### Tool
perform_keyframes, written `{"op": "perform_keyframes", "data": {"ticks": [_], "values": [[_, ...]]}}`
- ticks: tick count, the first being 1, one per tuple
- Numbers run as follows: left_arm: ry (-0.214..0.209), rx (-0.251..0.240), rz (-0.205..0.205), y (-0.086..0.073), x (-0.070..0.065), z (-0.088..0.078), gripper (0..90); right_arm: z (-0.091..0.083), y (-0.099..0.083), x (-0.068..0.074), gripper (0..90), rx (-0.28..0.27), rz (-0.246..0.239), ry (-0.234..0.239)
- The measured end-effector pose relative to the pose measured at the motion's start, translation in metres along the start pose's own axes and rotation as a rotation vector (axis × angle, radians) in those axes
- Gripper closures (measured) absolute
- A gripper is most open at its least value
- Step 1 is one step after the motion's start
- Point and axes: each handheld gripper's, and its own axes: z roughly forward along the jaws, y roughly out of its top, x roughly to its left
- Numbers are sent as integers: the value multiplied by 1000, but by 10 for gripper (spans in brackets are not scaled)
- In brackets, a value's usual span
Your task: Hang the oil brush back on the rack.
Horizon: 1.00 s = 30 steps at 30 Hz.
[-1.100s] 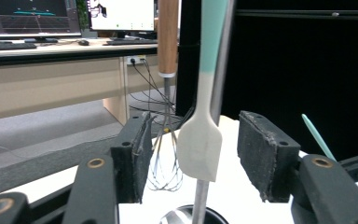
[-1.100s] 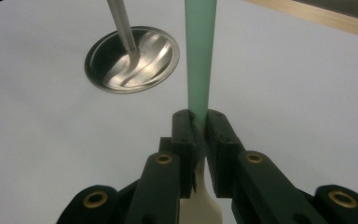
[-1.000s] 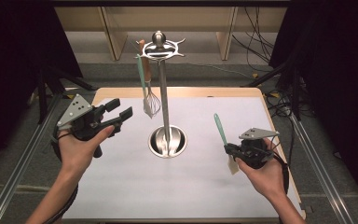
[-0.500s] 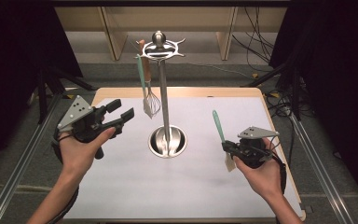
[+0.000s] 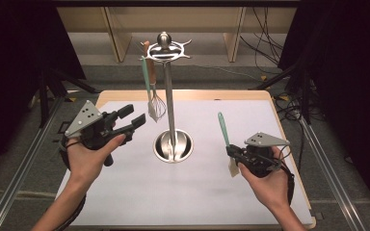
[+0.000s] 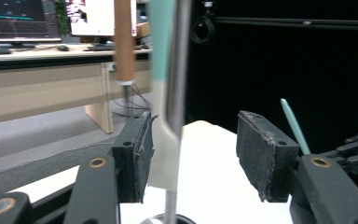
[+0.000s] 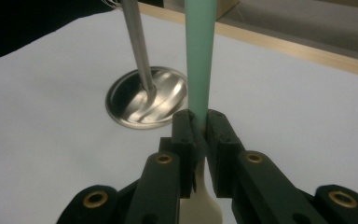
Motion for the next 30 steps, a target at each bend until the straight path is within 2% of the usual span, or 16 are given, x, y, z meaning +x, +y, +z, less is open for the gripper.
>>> {"op": "perform_keyframes", "data": {"ticks": [1, 4, 5, 6, 7, 8, 10, 11, 15, 18, 19, 22, 25, 27, 28, 30], "values": [[-13, 0, -3, 0, -4, 2, 455, -2, 2, 1, 835, -5, -38, -3], [-53, 6, 11, 2, -14, 9, 457, -5, 7, 10, 835, -32, -53, 1], [-65, 5, 15, 3, -18, 12, 456, -6, 8, 14, 835, -35, -30, 12], [-78, 6, 14, 3, -21, 15, 456, -6, 10, 16, 834, -49, -51, 19], [-90, 8, 12, 4, -25, 18, 456, -7, 11, 20, 835, -55, -28, 23], [-101, 9, 13, 5, -28, 22, 455, -7, 13, 21, 834, -71, -56, 26], [-123, 13, 16, 6, -36, 29, 455, -9, 16, 26, 835, -77, -56, 26], [-132, 14, 14, 6, -38, 32, 455, -9, 17, 27, 834, -84, -84, 35], [-181, 29, 9, 5, -49, 45, 455, -9, 21, 33, 834, -100, -90, 38], [-201, 46, 12, 2, -58, 56, 455, -8, 23, 39, 835, -110, -55, 50], [-207, 49, 14, 1, -60, 59, 456, -7, 24, 39, 835, -124, -77, 46], [-228, 62, 13, -2, -68, 67, 459, -6, 25, 44, 834, -123, -55, 53], [-251, 75, 2, -5, -74, 75, 471, -4, 28, 45, 835, -142, -100, 55], [-259, 82, 6, -7, -77, 78, 482, -3, 29, 47, 835, -143, -98, 53], [-266, 87, 7, -8, -78, 80, 489, -3, 29, 51, 834, -137, -70, 60], [-275, 88, 17, -9, -80, 83, 508, -3, 30, 52, 834, -124, -73, 67]]}}
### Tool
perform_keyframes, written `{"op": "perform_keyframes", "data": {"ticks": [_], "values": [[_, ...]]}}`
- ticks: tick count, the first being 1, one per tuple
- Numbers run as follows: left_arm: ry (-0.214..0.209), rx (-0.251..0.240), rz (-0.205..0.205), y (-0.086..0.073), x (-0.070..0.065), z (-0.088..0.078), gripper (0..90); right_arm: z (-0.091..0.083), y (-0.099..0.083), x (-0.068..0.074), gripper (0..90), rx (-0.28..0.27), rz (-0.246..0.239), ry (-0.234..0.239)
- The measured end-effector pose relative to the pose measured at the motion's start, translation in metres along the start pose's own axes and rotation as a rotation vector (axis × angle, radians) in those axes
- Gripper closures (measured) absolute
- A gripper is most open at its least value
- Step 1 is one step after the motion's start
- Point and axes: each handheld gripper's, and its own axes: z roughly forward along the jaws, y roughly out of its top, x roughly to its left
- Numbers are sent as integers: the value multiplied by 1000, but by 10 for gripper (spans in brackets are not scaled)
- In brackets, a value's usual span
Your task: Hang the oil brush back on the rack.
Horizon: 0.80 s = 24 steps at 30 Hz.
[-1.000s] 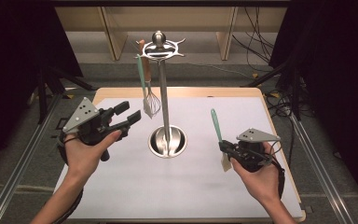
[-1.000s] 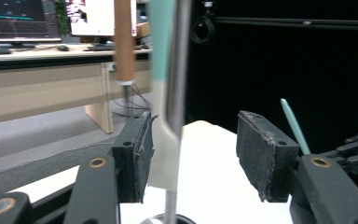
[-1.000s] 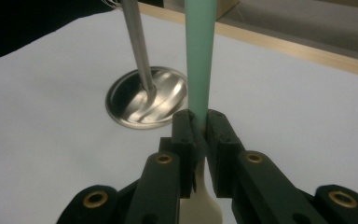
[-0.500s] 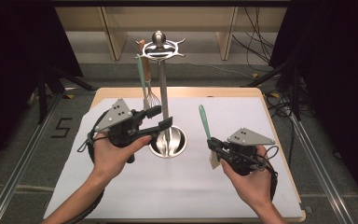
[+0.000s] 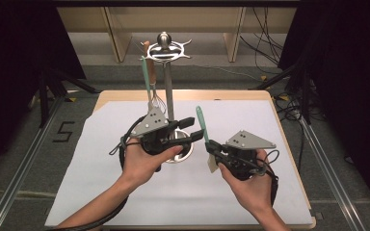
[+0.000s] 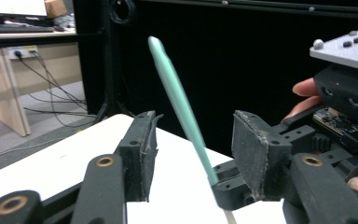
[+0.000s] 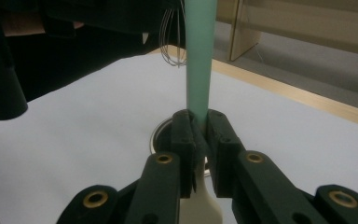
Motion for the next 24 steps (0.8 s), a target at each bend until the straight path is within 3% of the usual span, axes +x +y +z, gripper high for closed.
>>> {"op": "perform_keyframes", "data": {"ticks": [4, 9, 13, 17, 19, 23, 24], "values": [[-1, 10, 5, -2, -1, 4, 545, 2, 2, 2, 834, -17, -25, 6], [-11, 14, 12, -3, 0, 9, 593, 3, 4, 5, 834, -23, -7, 6], [-5, 13, -12, -5, -2, 10, 642, 3, 5, 6, 834, -36, -18, 15], [3, -2, 1, -5, -2, 10, 702, 1, 6, 7, 833, -26, -30, 8], [1, -7, 28, -4, 0, 8, 743, 1, 6, 8, 833, -32, -29, 11], [-21, -26, 2, -4, 1, 6, 779, 2, 7, 9, 832, -48, -49, 4], [-26, -25, -2, -4, 1, 6, 787, 2, 7, 11, 831, -42, -32, 4]]}}
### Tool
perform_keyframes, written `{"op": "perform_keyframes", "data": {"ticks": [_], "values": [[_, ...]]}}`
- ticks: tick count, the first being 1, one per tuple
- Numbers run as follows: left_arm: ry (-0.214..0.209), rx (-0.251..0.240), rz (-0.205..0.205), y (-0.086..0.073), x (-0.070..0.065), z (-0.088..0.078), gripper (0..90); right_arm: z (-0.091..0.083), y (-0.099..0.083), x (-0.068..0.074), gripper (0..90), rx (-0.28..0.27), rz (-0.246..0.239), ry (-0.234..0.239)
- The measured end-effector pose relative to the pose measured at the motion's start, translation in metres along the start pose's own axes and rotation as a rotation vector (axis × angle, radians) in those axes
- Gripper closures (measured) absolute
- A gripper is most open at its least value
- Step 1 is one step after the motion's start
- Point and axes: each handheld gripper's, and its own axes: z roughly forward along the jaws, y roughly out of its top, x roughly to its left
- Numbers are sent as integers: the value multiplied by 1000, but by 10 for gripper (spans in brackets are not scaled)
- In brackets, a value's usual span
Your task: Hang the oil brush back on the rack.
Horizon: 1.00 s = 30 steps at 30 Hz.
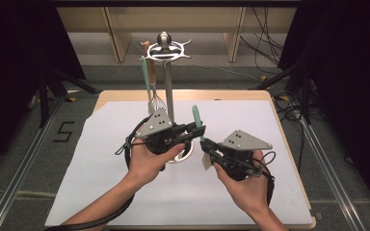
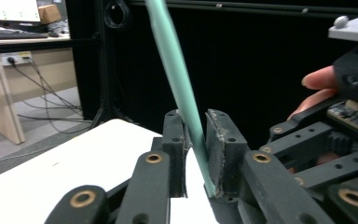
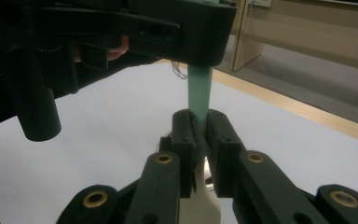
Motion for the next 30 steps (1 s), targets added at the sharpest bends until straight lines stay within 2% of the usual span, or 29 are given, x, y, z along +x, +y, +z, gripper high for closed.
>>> {"op": "perform_keyframes", "data": {"ticks": [4, 5, 6, 10, 12, 13, 14, 15, 16, 17, 18, 21, 22, 23, 24, 25, 27, 28, 29, 30], "values": [[-52, -1, -20, 1, 1, -2, 829, 3, 0, 2, 824, -5, -13, 19], [-56, 2, -5, 2, 1, -3, 833, 2, 1, 2, 815, 8, -39, 6], [-58, 2, -2, 2, 2, -4, 834, 4, 0, 4, 806, 2, -19, 24], [-78, -7, -7, 6, 9, -9, 835, 6, 0, 5, 703, -1, -72, 25], [-75, -6, 6, 10, 13, -13, 835, 5, -2, 6, 669, 6, -66, 36], [-75, -4, 7, 12, 15, -16, 835, 5, -3, 4, 662, -8, -84, 21], [-79, 0, 11, 13, 17, -18, 835, 4, -4, 4, 654, -6, -68, 27], [-83, 2, 19, 15, 19, -20, 835, 4, -6, 4, 648, -7, -54, 37], [-86, 4, 25, 16, 21, -22, 835, 3, -7, 1, 646, -8, -84, 16], [-92, 8, 35, 18, 23, -24, 835, 2, -8, 1, 643, -6, -64, 20], [-98, 9, 42, 19, 25, -26, 835, 0, -9, -2, 641, 0, -71, 7], [-114, 20, 61, 24, 32, -31, 834, -2, -12, -6, 638, 4, -74, 8], [-114, 24, 107, 26, 36, -32, 834, -3, -14, -5, 637, 17, -32, 10], [-118, 28, 88, 27, 37, -33, 834, -3, -15, -6, 636, 17, -29, 15], [-119, 33, 90, 28, 39, -35, 834, -4, -16, -9, 637, 13, -38, 12], [-127, 38, 91, 30, 41, -36, 834, -5, -17, -9, 636, 26, -19, 7], [-137, 39, 147, 34, 48, -37, 834, -5, -20, -13, 637, 18, -25, -1], [-138, 46, 136, 35, 49, -38, 834, -6, -21, -14, 637, 17, -21, -4], [-145, 47, 167, 37, 53, -39, 834, -7, -22, -15, 637, 26, -5, -10], [-152, 50, 169, 38, 55, -40, 834, -6, -24, -17, 637, 26, -11, -7]]}}
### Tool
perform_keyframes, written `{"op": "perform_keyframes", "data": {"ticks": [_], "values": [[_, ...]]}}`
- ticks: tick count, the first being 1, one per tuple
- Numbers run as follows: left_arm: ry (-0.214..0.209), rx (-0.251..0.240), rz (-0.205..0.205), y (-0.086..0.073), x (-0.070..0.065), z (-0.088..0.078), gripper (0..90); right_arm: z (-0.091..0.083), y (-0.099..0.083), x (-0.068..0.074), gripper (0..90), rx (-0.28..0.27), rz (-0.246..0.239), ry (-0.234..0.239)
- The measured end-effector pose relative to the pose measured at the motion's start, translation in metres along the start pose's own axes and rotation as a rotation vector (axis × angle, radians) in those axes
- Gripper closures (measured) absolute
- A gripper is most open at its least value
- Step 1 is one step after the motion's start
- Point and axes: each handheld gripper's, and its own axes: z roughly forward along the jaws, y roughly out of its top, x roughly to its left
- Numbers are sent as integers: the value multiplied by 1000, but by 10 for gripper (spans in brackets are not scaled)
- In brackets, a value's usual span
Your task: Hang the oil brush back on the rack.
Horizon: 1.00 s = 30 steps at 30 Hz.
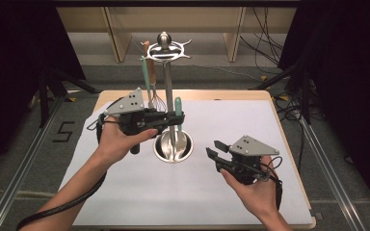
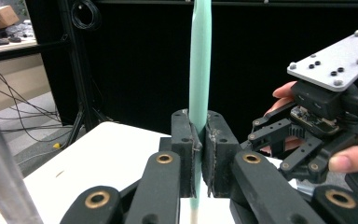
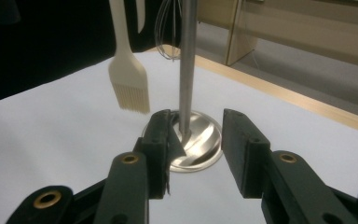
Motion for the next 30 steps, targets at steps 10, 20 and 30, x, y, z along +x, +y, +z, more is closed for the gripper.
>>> {"op": "perform_keyframes", "data": {"ticks": [10, 20, 30], "values": [[-97, 11, 44, 9, 18, -9, 834, -3, -13, -13, 640, 24, 44, -33], [-107, 15, 53, 22, 29, -15, 833, -1, -19, -16, 644, 41, 68, -34], [-124, 10, 76, 36, 39, -16, 833, 1, -20, -15, 647, 29, 96, -47]]}}
